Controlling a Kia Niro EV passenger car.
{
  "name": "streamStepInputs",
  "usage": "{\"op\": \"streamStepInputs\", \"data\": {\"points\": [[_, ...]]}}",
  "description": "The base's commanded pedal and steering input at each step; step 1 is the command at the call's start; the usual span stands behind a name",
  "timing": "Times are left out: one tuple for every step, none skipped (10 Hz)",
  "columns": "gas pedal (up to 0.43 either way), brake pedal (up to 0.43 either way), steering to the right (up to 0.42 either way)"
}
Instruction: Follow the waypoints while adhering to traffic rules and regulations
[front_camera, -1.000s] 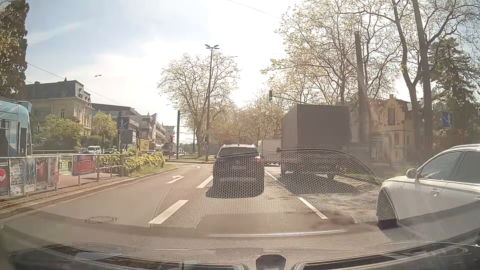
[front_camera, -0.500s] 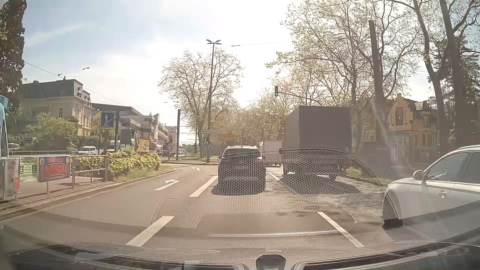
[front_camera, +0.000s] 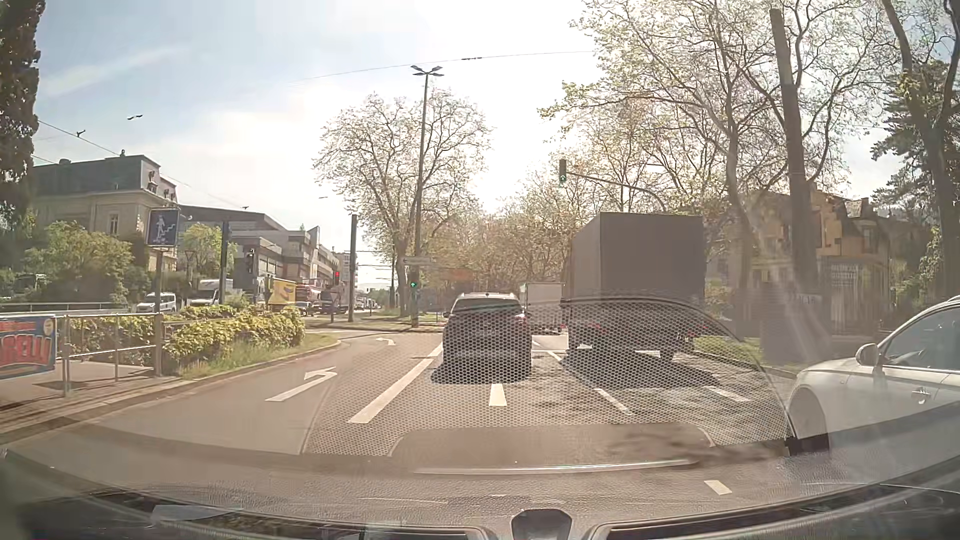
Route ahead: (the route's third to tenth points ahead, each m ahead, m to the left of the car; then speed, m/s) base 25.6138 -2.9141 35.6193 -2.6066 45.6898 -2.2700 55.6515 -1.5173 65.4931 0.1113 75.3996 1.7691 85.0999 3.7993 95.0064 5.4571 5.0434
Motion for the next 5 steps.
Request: {"op": "streamStepInputs", "data": {"points": [[0.169, 0.0, -0.011], [0.169, 0.0, -0.009], [0.169, 0.0, -0.005], [0.169, 0.0, -0.004], [0.169, 0.0, -0.004]]}}
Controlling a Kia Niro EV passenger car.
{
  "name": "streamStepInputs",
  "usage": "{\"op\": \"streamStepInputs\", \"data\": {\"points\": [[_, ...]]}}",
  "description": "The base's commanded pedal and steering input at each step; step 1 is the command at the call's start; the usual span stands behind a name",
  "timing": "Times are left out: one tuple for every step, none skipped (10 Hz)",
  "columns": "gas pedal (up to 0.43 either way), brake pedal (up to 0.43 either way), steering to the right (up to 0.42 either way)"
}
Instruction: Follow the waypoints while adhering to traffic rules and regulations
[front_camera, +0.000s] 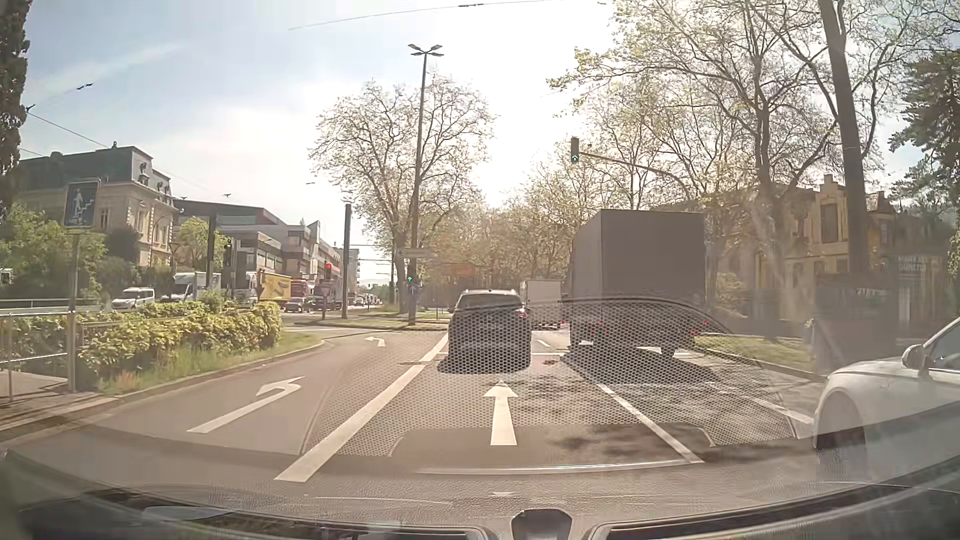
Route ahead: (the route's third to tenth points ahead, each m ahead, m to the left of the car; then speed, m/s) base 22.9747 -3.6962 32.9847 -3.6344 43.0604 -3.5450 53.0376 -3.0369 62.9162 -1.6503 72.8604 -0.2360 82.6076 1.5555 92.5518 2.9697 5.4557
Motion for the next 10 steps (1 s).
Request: {"op": "streamStepInputs", "data": {"points": [[0.169, 0.0, -0.004], [0.169, 0.0, -0.004], [0.169, 0.0, -0.004], [0.169, 0.0, -0.003], [0.169, 0.0, -0.002], [0.169, 0.0, -0.003], [0.169, 0.0, -0.003], [0.15, 0.0, -0.003], [0.118, 0.0, -0.003], [0.118, 0.0, -0.003]]}}
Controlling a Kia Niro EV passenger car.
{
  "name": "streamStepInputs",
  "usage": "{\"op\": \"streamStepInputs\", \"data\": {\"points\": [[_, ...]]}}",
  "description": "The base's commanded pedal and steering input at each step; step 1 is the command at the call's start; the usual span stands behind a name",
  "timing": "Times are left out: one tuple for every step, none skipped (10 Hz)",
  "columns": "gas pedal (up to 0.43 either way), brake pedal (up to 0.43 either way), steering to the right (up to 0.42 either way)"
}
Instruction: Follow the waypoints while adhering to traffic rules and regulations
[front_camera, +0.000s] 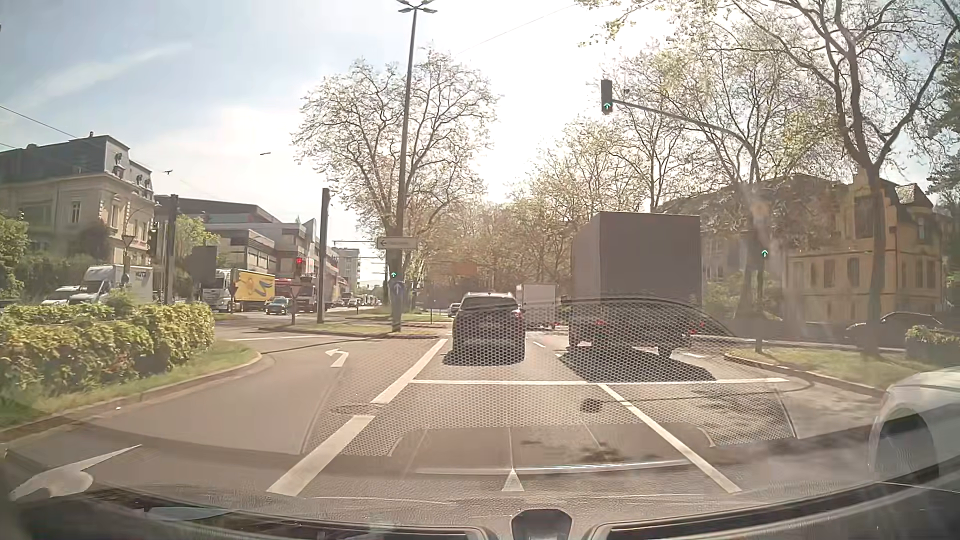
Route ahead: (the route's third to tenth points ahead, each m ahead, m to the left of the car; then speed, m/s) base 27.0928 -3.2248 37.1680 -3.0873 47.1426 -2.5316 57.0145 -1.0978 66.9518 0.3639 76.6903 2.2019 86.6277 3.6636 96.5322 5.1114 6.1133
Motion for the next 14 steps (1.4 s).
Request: {"op": "streamStepInputs", "data": {"points": [[0.118, 0.0, -0.003], [0.118, 0.0, -0.003], [0.118, 0.0, -0.004], [0.118, 0.0, -0.004], [0.118, 0.0, -0.005], [0.13, 0.0, -0.006], [0.13, 0.0, -0.006], [0.13, 0.0, -0.006], [0.13, 0.0, -0.007], [0.13, 0.0, -0.007], [0.13, 0.0, -0.008], [0.13, 0.0, -0.008], [0.13, 0.0, -0.009], [0.13, 0.0, -0.009]]}}
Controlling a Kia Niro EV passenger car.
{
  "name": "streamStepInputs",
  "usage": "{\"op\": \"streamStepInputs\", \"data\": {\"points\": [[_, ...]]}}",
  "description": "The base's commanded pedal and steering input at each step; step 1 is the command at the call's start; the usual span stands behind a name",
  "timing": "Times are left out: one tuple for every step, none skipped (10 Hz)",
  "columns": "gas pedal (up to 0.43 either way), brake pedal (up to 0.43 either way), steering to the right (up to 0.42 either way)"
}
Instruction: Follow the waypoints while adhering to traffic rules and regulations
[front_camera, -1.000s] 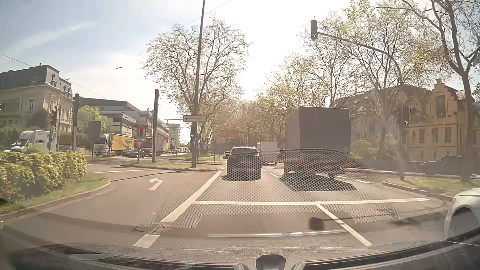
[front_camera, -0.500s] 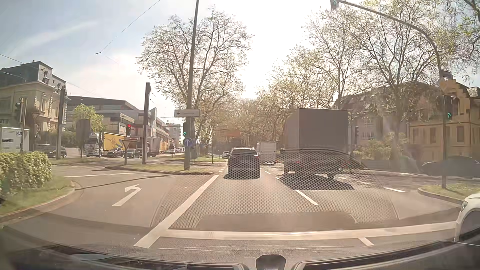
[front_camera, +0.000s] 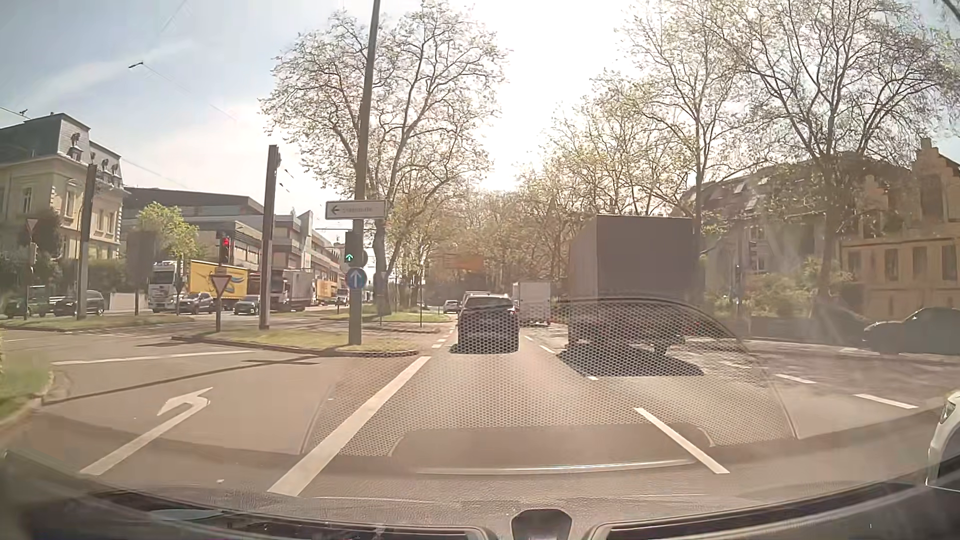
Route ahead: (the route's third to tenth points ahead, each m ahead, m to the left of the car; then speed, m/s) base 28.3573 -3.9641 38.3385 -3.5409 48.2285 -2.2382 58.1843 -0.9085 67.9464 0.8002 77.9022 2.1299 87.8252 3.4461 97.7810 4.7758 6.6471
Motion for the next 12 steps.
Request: {"op": "streamStepInputs", "data": {"points": [[0.13, 0.0, -0.009], [0.13, 0.0, -0.009], [0.13, 0.0, -0.009], [0.13, 0.0, -0.008], [0.13, 0.0, -0.007], [0.13, 0.0, -0.007], [0.138, 0.0, -0.007], [0.138, 0.0, -0.006], [0.138, 0.0, -0.007], [0.138, 0.0, -0.007], [0.138, 0.0, -0.006], [0.138, 0.0, -0.006]]}}
